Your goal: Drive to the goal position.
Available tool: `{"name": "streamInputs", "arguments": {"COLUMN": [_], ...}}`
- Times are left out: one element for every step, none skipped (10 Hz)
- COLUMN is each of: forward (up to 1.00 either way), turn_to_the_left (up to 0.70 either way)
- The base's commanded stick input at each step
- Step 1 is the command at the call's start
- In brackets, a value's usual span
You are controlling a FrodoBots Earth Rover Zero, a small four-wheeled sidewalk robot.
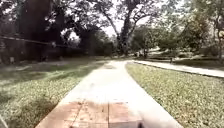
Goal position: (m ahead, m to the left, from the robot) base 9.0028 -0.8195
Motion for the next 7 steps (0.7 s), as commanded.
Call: {"name": "streamInputs", "arguments": {"forward": [0.7,0.7,0.7,0.7,0.7,0.7,0.7], "turn_to_the_left": [0.0,0.0,0.0,0.0,0.0,0.0,0.0]}}
